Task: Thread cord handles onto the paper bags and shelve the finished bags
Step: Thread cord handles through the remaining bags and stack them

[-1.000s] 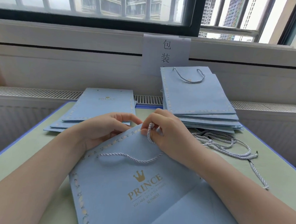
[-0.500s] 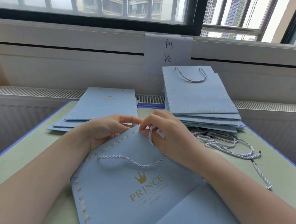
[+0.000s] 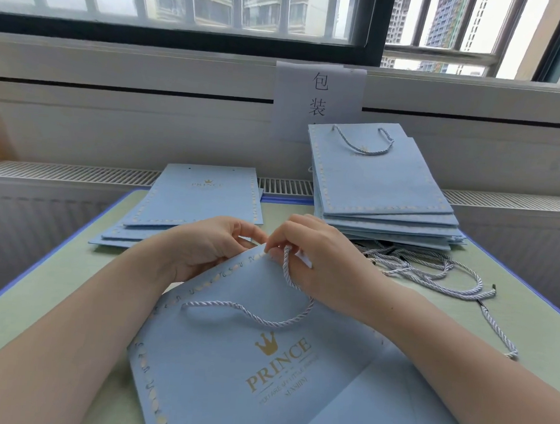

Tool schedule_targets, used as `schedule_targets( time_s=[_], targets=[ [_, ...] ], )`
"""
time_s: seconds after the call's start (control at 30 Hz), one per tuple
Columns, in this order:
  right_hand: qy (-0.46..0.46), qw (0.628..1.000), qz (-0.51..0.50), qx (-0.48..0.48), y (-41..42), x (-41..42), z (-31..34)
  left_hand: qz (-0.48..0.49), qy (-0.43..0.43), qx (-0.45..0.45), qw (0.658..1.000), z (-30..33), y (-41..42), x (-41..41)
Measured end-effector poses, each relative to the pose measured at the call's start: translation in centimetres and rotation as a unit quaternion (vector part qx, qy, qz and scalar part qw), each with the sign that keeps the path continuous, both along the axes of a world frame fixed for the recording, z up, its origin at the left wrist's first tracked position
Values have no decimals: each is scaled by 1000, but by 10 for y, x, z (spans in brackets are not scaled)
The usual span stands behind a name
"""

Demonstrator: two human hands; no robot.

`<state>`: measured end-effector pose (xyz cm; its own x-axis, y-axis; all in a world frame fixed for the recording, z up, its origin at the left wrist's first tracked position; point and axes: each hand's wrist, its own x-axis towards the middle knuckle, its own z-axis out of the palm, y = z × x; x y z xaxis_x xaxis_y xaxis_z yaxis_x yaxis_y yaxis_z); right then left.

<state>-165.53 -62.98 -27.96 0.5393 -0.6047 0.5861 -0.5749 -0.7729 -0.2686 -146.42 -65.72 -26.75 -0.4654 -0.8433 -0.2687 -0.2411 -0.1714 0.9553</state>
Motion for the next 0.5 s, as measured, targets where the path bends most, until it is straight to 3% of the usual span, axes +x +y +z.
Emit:
schedule_targets(
  time_s=[0.2,0.4,0.5],
  targets=[
    [-44,999,-25,6,0,-1,2,16,-30,-22,999,0,2,-2],
    [-239,969,-64,22,4,-5,16,39,-47,-53,997,2,3,-3],
    [-289,955,-66,-2,8,-3,18,49,-32,-60,996,5,3,-3]
  ],
)
